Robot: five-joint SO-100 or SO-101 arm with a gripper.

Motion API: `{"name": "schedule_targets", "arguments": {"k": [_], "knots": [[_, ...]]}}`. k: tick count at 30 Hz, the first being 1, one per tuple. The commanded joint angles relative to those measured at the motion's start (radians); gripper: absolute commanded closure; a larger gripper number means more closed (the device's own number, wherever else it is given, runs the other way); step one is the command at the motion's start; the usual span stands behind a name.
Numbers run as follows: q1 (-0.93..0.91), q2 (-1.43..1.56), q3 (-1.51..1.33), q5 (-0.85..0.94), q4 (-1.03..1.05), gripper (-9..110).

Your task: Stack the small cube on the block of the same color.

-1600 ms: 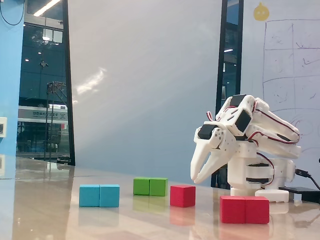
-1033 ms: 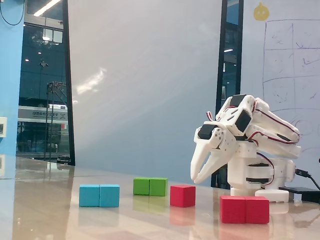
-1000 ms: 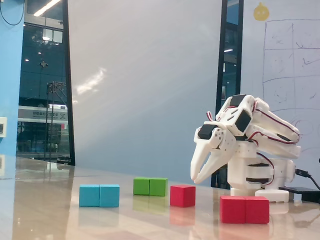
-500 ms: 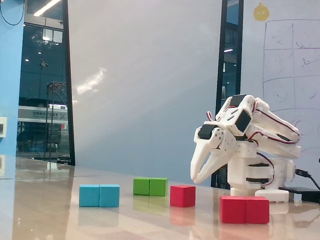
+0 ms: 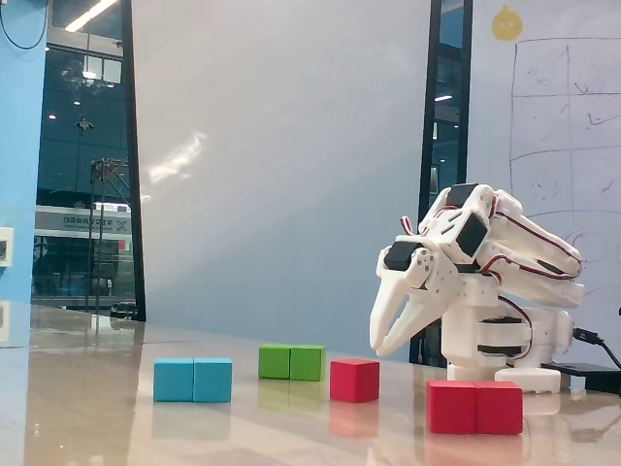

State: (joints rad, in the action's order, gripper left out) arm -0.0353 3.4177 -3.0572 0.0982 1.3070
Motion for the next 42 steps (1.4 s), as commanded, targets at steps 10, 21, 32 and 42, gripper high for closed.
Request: {"name": "schedule_targets", "arguments": {"k": [10,21,32,42], "knots": [[0.000,0.031,0.011,0.003,0.002,101],[-0.003,0.031,0.011,0.002,-0.011,101],[-0.006,0.029,0.014,0.003,-0.025,101],[-0.054,-0.106,0.305,0.012,-0.005,101]]}}
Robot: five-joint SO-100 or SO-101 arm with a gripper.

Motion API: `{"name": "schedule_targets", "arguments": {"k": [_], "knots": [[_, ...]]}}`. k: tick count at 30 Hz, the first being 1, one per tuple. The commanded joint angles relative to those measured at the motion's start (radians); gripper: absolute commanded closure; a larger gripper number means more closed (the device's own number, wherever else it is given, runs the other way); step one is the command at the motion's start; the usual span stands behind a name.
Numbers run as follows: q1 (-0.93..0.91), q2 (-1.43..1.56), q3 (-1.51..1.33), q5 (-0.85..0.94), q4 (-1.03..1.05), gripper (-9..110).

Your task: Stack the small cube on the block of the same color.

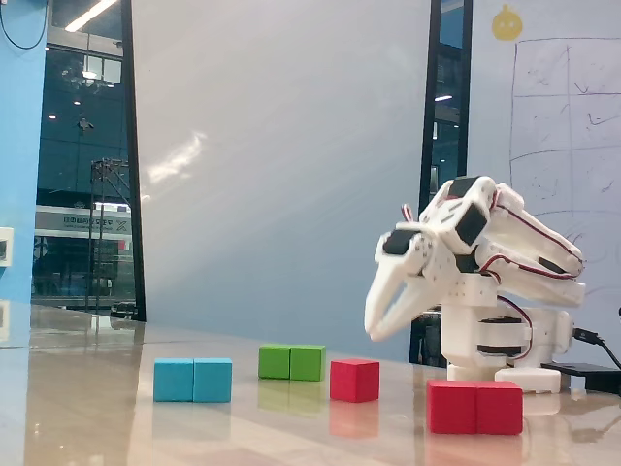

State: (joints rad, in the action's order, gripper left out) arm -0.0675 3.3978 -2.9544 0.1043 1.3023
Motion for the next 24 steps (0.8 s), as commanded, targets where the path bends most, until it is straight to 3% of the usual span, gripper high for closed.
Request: {"name": "schedule_targets", "arguments": {"k": [1,14,24], "knots": [[-0.023,-0.127,0.252,0.006,0.000,101],[-0.114,-0.943,0.983,0.008,0.003,101],[-0.141,-1.304,1.085,0.012,0.149,101]]}}
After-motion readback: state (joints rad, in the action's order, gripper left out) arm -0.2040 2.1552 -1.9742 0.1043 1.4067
